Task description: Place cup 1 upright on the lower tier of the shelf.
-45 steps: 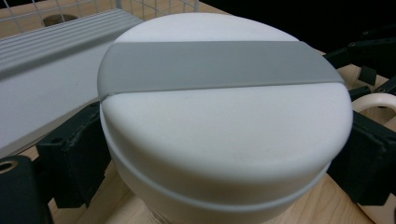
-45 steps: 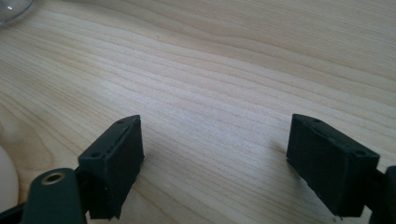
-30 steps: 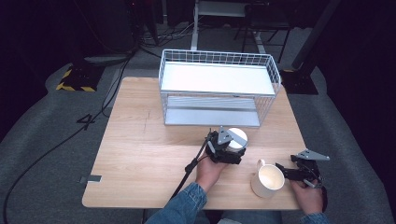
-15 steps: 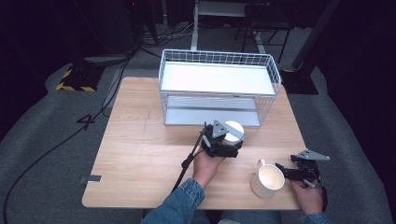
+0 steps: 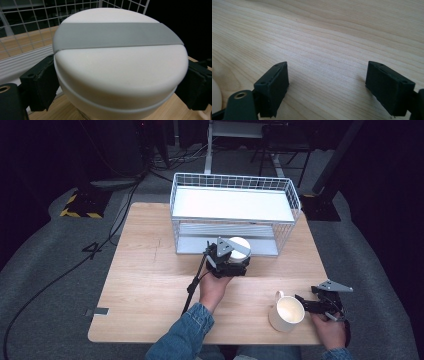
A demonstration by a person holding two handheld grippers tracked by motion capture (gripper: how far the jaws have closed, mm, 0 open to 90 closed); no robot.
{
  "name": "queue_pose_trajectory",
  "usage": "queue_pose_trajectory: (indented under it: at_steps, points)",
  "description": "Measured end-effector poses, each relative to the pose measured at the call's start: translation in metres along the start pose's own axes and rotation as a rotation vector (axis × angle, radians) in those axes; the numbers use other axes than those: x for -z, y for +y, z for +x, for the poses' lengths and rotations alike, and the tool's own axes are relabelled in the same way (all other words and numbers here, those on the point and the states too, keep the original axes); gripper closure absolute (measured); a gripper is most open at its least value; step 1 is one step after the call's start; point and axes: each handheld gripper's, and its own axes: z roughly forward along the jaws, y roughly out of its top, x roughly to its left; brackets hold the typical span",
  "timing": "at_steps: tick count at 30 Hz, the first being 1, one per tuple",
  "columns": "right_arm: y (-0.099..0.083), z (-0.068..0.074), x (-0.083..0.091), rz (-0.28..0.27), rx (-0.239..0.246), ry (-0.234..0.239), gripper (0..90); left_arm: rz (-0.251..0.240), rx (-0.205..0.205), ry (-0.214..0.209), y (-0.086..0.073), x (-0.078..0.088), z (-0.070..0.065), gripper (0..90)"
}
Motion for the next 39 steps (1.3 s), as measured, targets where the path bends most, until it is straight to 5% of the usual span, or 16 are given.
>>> queue_pose_trajectory:
  at_steps: [12, 28, 39]
  points:
    - [0.000, 0.000, 0.000, 0.000, 0.000, 0.000, 18.8, 0.006, 0.066, 0.067, 0.013, -0.009, 0.023, 7.1]
    - [0.000, 0.000, 0.000, 0.000, 0.000, 0.000, 18.8, 0.003, 0.088, 0.246, 0.021, -0.032, 0.048, 7.1]
    - [0.000, 0.000, 0.000, 0.000, 0.000, 0.000, 18.8, -0.029, 0.106, 0.287, 0.017, -0.043, 0.060, 7.1]
